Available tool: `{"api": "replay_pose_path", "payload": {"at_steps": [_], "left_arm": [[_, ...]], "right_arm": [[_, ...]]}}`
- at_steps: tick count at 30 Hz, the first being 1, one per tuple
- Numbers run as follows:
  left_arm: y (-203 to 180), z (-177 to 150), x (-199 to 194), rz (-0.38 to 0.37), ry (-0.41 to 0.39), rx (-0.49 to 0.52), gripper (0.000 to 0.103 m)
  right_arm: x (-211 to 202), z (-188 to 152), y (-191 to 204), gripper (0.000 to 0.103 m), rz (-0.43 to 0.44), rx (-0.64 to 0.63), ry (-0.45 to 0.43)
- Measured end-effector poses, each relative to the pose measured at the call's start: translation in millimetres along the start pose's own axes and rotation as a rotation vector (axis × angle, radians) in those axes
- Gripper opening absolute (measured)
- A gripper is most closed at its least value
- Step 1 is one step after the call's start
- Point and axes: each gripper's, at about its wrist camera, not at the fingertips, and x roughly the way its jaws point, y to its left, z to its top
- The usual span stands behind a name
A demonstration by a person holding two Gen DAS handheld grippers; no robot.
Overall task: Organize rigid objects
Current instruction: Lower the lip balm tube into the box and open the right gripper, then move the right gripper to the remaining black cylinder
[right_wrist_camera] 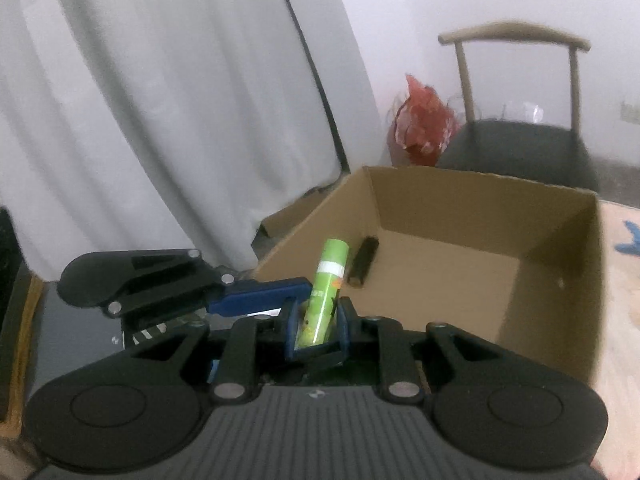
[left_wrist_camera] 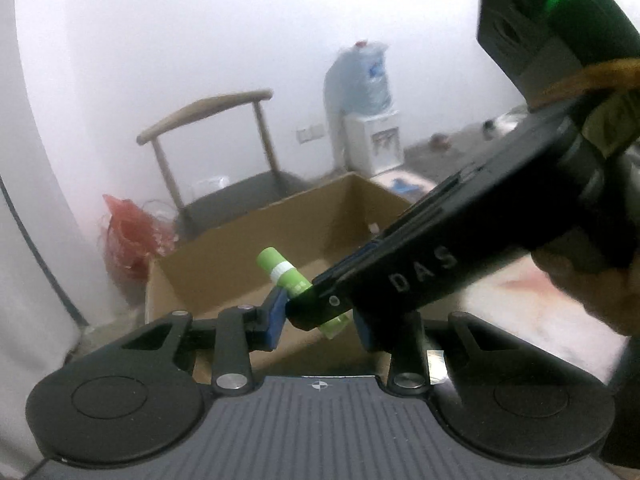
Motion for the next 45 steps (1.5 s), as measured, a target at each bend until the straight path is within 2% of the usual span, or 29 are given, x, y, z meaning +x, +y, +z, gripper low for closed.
{"api": "replay_pose_path", "payload": {"at_steps": [5,10,11,14,18,22,25,34,40,45], "left_arm": [[52.7,17.3,72.0,-0.063,0.163,-0.072,0.035],[88.4,18.3,142.1,-0.094,0.33,-0.122,0.035],[90.4,14.5,146.5,-0.094,0.352,-0.132,0.035],[94.3,9.1,161.2,-0.065,0.382,-0.117,0.035],[96.5,9.6,164.3,-0.039,0.4,-0.119,0.038],[95.2,14.2,149.9,-0.011,0.357,-0.093,0.044],[96.9,19.1,134.0,-0.02,0.319,-0.113,0.049],[85.4,26.3,50.2,0.001,0.161,-0.122,0.05],[72.1,8.1,-11.4,-0.016,0.066,-0.133,0.052],[49.7,-32.4,-43.7,-0.097,0.061,-0.159,0.054]], "right_arm": [[75.6,48.6,-39.0,0.022,-0.006,0.096,0.119],[151.0,68.9,-79.9,0.022,-0.007,0.2,0.245],[161.7,70.7,-84.6,0.022,-0.014,0.208,0.263],[185.5,78.3,-92.3,0.022,-0.037,0.207,0.288],[197.3,79.8,-94.1,0.022,-0.059,0.228,0.297],[179.3,76.8,-90.8,0.024,-0.059,0.228,0.266],[156.4,75.1,-89.8,0.025,-0.048,0.241,0.228],[32.7,50.7,-79.6,0.025,-0.044,0.259,0.027],[-45.1,6.2,-50.8,0.025,0.0,0.217,-0.07],[-66.9,-51.4,-29.6,0.025,0.033,0.183,-0.059]]}}
